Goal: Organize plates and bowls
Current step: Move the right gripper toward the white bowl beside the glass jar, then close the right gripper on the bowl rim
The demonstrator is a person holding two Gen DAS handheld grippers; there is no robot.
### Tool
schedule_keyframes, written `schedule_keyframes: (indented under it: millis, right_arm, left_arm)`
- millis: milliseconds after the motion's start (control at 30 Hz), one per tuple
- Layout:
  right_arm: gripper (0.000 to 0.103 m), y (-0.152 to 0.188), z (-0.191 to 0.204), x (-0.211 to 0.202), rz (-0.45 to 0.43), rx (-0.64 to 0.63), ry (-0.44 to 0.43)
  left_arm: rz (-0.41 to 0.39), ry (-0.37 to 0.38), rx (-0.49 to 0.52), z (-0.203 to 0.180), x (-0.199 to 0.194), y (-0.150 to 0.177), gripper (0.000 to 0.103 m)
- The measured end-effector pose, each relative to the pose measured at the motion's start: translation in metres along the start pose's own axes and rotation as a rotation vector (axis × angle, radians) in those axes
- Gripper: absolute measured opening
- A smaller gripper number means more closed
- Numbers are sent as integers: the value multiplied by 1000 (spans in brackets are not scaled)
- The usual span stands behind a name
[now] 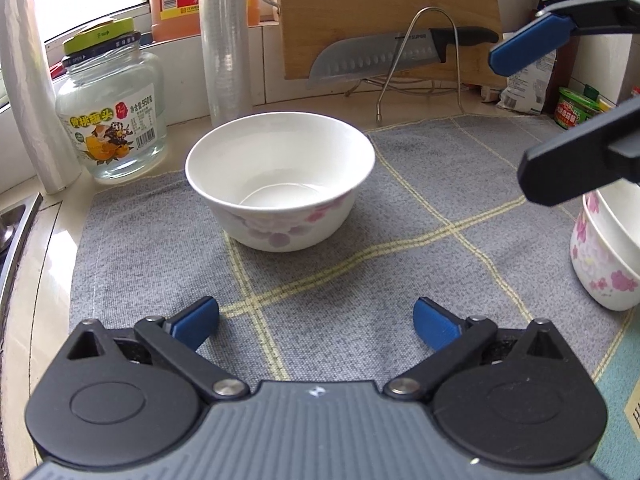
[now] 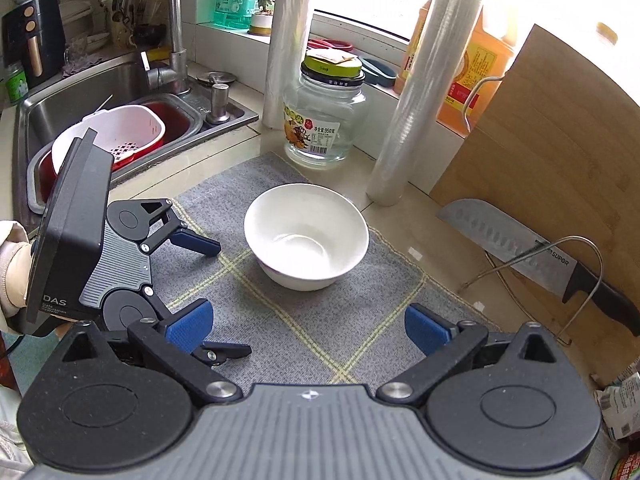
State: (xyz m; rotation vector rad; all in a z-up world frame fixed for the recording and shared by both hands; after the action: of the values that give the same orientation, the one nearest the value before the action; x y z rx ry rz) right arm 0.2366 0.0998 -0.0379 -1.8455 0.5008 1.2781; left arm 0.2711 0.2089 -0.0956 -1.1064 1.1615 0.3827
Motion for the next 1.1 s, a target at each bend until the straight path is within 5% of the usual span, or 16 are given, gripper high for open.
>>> schedule_keyframes:
  millis: [400,700,1100]
  right_arm:
    - [103,-43,-24,40,42,-26,-76]
    - [101,-60,-38,69,72,-12,-136]
    - [87,-79,-49,97,106,7,-179]
  left_arm:
    - [-126,-10,-67,15,-14,-23,102]
    - [-140,12,-82,19,-7,-29,102]
    - [-144,41,-84,22,-5,-32,97]
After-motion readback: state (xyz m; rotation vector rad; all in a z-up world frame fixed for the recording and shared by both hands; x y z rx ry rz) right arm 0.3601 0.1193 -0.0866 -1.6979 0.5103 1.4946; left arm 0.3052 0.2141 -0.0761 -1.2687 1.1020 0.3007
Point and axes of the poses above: each gripper's, at about its wrist camera, not at the fingertips, and x roughly the way its jaws point, z to its left, y to its underside, the point moved 1 cm from there along x, roughly the way its jaws point, and after that the axes turned 14 degrees about z, right-handed, at the moved point
